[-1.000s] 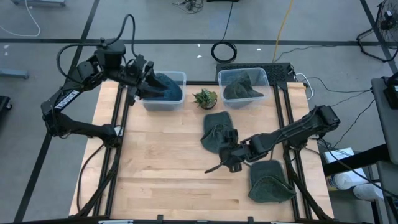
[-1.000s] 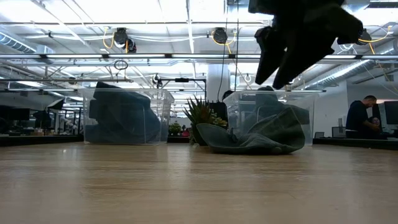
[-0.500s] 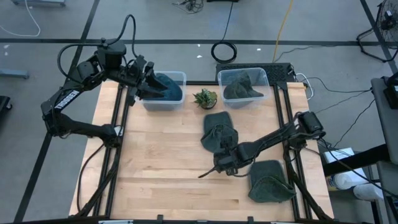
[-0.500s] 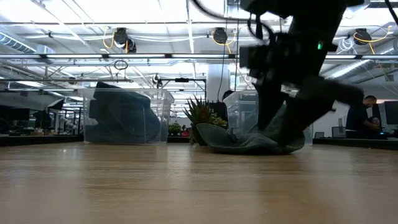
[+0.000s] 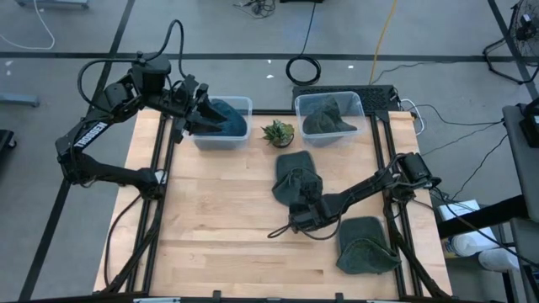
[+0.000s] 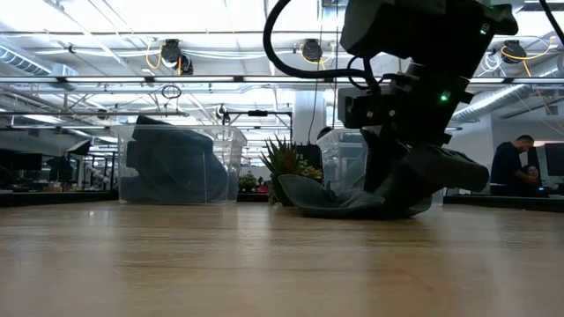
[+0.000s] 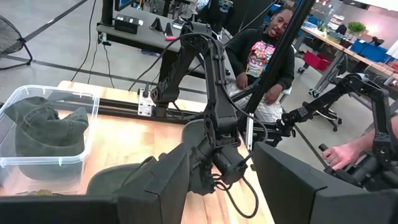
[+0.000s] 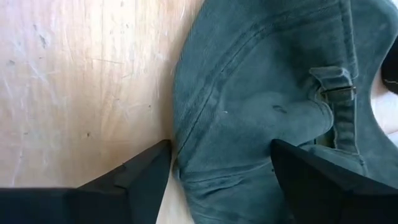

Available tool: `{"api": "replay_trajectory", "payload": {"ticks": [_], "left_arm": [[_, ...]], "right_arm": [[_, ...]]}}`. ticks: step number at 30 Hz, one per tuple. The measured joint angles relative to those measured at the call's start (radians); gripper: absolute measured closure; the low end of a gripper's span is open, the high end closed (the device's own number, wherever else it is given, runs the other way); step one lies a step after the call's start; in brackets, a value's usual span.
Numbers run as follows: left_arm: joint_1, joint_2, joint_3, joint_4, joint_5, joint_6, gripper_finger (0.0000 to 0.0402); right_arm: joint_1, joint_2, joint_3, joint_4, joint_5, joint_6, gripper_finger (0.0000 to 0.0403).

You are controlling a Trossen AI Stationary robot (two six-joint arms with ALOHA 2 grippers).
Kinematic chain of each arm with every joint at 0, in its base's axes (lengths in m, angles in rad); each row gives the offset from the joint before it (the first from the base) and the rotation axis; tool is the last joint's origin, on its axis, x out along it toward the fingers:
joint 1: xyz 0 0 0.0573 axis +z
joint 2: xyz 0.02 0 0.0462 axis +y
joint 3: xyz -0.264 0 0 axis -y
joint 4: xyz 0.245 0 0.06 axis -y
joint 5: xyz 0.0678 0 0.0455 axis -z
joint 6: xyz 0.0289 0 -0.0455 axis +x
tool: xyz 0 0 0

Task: Pick & Place hat
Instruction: Put the top green cap into the right transparent bin

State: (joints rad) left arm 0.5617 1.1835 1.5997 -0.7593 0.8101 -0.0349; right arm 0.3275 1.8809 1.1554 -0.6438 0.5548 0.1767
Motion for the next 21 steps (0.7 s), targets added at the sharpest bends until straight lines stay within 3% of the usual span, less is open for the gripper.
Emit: {"api": "replay_trajectory", "payload": {"ticks": [6, 15, 21], "left_arm": [[0.0, 0.0, 0.0, 0.0, 0.0, 0.0, 0.0215], [0.0, 0.0, 0.0, -0.012, 0.0, -0.008, 0.0215], [0.0, -0.008, 0.0, -0.12, -0.014, 0.061, 0.0215]], "right_arm": [[0.001, -0.002, -0.039, 0.053, 0.007, 0.033, 0.0201], [0.003, -0.018, -0.057, 0.11, -0.048, 0.02, 0.038], [0.0, -0.099, -0.062, 0.101, -0.086, 0.022, 0.0398]]}}
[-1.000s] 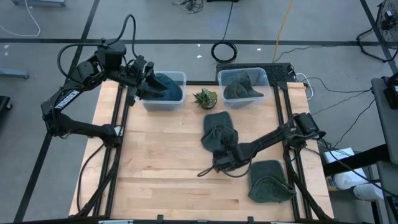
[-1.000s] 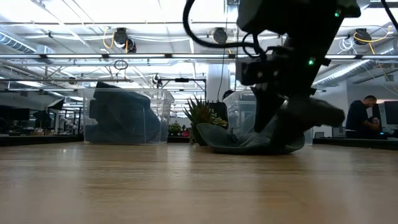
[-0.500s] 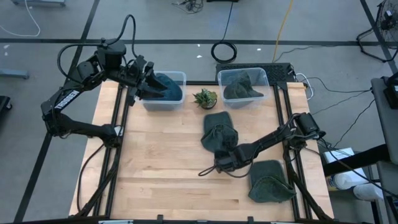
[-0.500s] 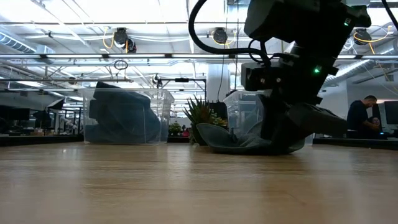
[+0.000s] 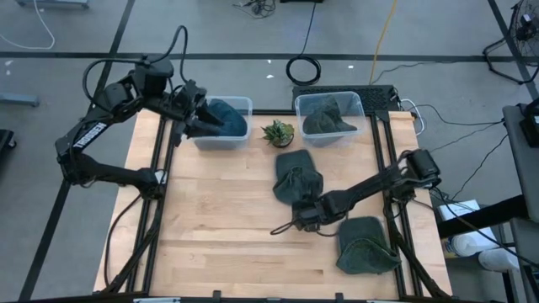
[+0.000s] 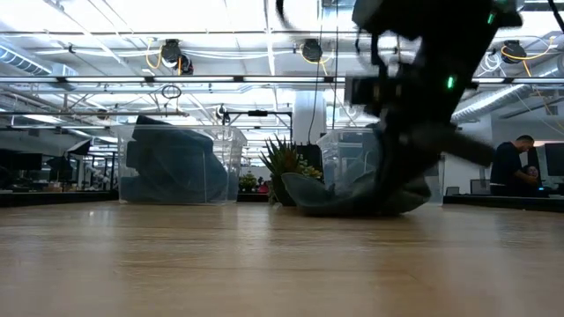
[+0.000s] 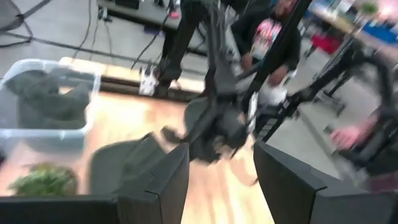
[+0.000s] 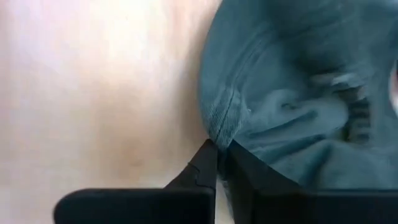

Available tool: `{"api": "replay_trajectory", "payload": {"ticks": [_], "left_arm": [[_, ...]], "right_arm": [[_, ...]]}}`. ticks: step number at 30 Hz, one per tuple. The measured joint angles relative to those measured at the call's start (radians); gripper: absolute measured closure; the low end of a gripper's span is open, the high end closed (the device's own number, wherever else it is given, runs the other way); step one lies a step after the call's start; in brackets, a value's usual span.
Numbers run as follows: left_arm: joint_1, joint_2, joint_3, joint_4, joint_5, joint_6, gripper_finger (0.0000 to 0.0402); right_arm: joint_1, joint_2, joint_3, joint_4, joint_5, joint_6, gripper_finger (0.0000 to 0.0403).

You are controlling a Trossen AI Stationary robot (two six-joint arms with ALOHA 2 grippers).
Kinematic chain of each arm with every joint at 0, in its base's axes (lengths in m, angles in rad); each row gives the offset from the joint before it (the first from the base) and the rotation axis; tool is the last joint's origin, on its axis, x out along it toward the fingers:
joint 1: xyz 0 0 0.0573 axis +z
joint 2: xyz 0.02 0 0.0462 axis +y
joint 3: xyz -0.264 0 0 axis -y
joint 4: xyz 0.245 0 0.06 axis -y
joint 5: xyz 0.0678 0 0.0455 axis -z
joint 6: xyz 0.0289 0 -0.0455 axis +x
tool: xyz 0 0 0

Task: Pick & Place hat
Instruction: Put the top green cap into the right transparent bin

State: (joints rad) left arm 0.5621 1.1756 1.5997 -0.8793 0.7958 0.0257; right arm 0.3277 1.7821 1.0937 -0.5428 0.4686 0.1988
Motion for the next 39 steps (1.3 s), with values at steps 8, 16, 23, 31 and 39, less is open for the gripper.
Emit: {"api": "replay_trajectory", "payload": {"ticks": [8, 16, 23, 31, 39], "left_arm": [[0.0, -0.094, -0.056, -0.086, -0.063, 0.151, 0.0215], [0.0, -0.306, -0.268, 0.097, -0.159, 0.167, 0.0215], [0.0, -0.497, -0.542, 0.353, -0.294, 0.026, 0.0215], [0.0, -0.679, -0.811, 0.508, -0.329, -0.068, 0.0215], [-0.001, -0.85, -1.016, 0.672, -0.483, -0.185, 0.0215]], "right_arm": [[-0.022, -0.206, 0.054, -0.08, -0.004, 0.004, 0.0401], [-0.097, -0.315, 0.247, -0.231, -0.028, 0.054, 0.0402], [-0.143, -0.32, 0.464, -0.38, -0.022, 0.043, 0.0402], [-0.152, -0.32, 0.659, -0.485, 0.067, 0.043, 0.0403], [-0.159, -0.32, 0.836, -0.474, 0.159, 0.016, 0.0403]]}}
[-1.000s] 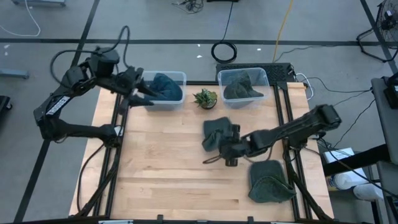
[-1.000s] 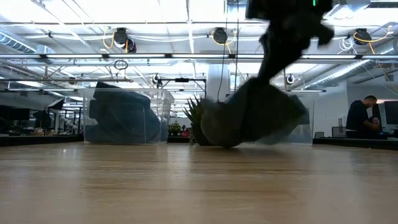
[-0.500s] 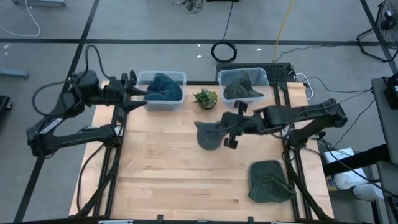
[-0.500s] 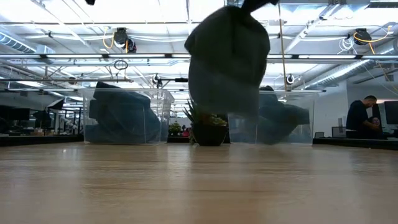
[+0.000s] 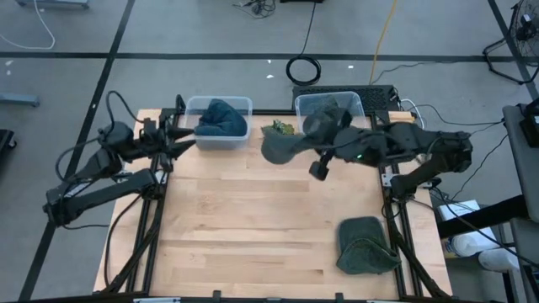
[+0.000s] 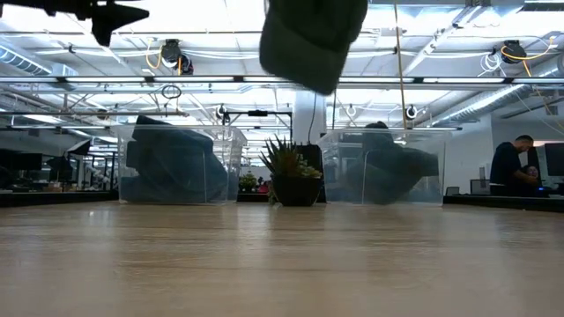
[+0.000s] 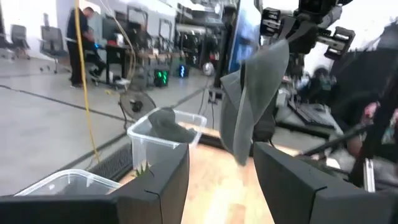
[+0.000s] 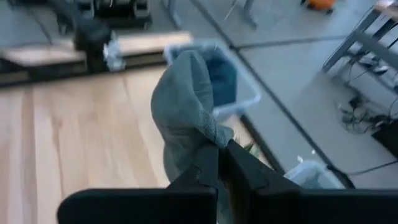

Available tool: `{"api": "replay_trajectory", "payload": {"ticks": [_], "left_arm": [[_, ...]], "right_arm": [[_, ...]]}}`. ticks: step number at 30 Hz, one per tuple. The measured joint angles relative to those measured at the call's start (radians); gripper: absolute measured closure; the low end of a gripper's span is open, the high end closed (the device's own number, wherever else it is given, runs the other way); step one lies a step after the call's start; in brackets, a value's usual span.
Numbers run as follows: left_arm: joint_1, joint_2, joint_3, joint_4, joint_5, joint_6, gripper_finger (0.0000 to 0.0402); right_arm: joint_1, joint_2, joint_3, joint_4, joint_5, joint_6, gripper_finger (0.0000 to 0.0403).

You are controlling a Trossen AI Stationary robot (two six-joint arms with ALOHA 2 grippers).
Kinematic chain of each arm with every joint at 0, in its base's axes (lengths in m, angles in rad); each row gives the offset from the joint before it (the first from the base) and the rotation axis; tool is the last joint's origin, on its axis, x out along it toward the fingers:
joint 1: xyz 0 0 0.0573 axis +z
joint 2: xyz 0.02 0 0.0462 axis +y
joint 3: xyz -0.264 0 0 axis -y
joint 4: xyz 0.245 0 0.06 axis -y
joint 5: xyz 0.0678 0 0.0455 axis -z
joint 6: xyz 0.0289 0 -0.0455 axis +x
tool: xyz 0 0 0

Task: Pick & Place hat
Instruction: Put the top green cap into the right transparent bin

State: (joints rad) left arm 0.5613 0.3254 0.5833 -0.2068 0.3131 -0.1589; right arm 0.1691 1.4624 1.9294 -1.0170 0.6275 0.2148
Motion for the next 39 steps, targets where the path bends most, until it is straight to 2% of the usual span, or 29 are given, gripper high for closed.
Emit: {"api": "replay_trajectory", "payload": {"ticks": [8, 13, 19, 22, 29, 32, 35, 39], "left_arm": [[-0.001, -0.156, -0.169, 0.056, -0.028, -0.055, 0.0215], [0.0, -0.245, -0.243, 0.052, -0.102, -0.081, 0.0215], [0.0, -0.321, -0.297, 0.055, -0.133, -0.099, 0.0215], [-0.001, -0.321, -0.313, 0.048, -0.142, -0.124, 0.0215], [-0.001, -0.321, -0.313, 0.031, -0.159, -0.125, 0.0215], [-0.001, -0.321, -0.312, -0.001, -0.187, -0.132, 0.0215], [-0.001, -0.321, -0.312, -0.003, -0.223, -0.133, 0.0215], [-0.001, -0.321, -0.312, -0.008, -0.303, -0.143, 0.0215]], "right_arm": [[-0.053, -0.001, 0.16, 0.097, 0.032, -0.065, 0.0403], [-0.114, 0.002, 0.206, 0.137, 0.031, -0.067, 0.0403], [-0.214, -0.002, 0.23, 0.164, 0.041, -0.045, 0.0403], [-0.265, 0.002, 0.228, 0.146, 0.103, -0.017, 0.0403], [-0.387, 0.01, 0.228, 0.072, 0.109, 0.082, 0.0403], [-0.426, 0.016, 0.228, 0.026, 0.12, 0.132, 0.0403], [-0.446, 0.024, 0.228, -0.02, 0.181, 0.141, 0.0403], [-0.467, 0.04, 0.227, -0.074, 0.214, 0.171, 0.0403]]}}
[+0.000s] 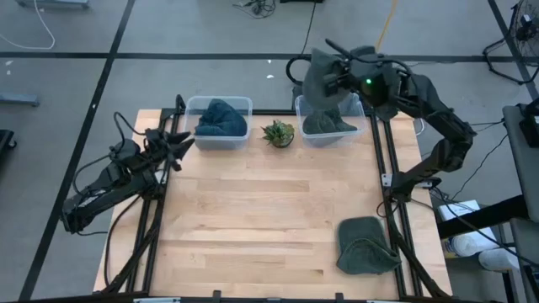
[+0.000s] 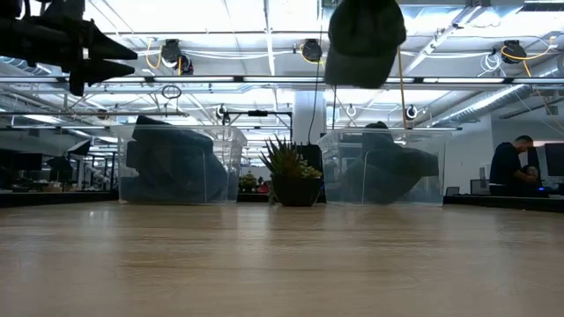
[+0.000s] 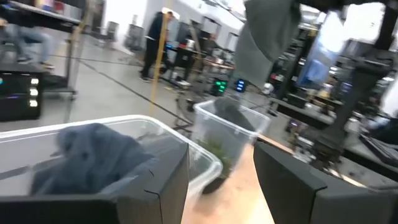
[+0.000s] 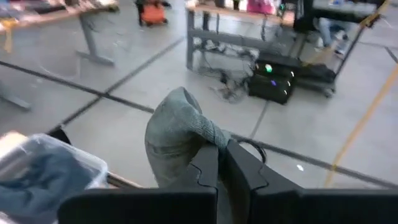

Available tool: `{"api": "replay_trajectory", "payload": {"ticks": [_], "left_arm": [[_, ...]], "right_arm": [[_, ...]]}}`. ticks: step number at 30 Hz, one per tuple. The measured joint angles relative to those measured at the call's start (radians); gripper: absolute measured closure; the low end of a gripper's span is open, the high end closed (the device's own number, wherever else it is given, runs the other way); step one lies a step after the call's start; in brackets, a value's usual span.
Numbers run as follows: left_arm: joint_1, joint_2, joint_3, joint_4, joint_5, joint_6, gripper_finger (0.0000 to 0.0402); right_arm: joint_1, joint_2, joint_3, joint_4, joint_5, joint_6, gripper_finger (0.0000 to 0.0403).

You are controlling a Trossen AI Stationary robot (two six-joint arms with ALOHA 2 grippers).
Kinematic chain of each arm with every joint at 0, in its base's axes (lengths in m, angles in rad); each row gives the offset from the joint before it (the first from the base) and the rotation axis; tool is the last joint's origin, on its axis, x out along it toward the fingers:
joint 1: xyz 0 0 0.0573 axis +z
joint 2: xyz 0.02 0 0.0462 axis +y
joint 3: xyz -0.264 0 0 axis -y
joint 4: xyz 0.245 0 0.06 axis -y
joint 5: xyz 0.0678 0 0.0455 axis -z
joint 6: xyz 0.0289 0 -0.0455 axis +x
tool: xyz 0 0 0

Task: Pick & Place hat
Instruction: Put the top green cap into the right transparent bin

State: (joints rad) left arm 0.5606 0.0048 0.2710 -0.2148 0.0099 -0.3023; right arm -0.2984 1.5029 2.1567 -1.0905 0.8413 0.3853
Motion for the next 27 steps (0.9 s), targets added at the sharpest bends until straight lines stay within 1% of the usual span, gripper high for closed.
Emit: {"api": "replay_trajectory", "payload": {"ticks": [3, 6, 9, 12, 14, 18, 20, 25, 27], "left_arm": [[0.0, 0.0, 0.0, -0.009, -0.06, -0.022, 0.0215], [0.0, 0.0, 0.0, -0.06, -0.113, -0.053, 0.0215], [0.0, 0.0, 0.0, -0.119, -0.14, -0.082, 0.0215], [0.0, 0.0, -0.019, -0.112, -0.14, -0.066, 0.0215], [0.0, 0.0, -0.043, -0.072, -0.125, -0.042, 0.0215], [0.0, 0.0, -0.121, 0.093, -0.066, -0.011, 0.0215], [0.0, 0.0, -0.156, 0.158, -0.055, -0.01, 0.0215], [0.0, 0.0, -0.224, 0.215, -0.054, -0.042, 0.0215], [0.0, 0.0, -0.24, 0.225, -0.054, -0.057, 0.0215]], "right_arm": [[-0.016, 0.015, 0.0, -0.027, 0.003, 0.026, 0.0403], [-0.018, 0.029, -0.001, -0.051, 0.013, 0.027, 0.0403], [-0.021, 0.037, -0.002, -0.049, 0.021, 0.025, 0.0403], [-0.023, 0.037, -0.006, -0.032, 0.024, 0.019, 0.0403], [-0.022, 0.038, -0.007, -0.036, 0.023, 0.018, 0.0403], [-0.021, 0.041, -0.008, -0.036, 0.017, 0.015, 0.0403], [-0.021, 0.039, -0.008, -0.035, 0.0, 0.016, 0.0403], [-0.021, 0.039, -0.008, -0.036, -0.011, 0.025, 0.0403], [-0.021, 0.039, -0.008, -0.038, -0.029, 0.051, 0.0403]]}}
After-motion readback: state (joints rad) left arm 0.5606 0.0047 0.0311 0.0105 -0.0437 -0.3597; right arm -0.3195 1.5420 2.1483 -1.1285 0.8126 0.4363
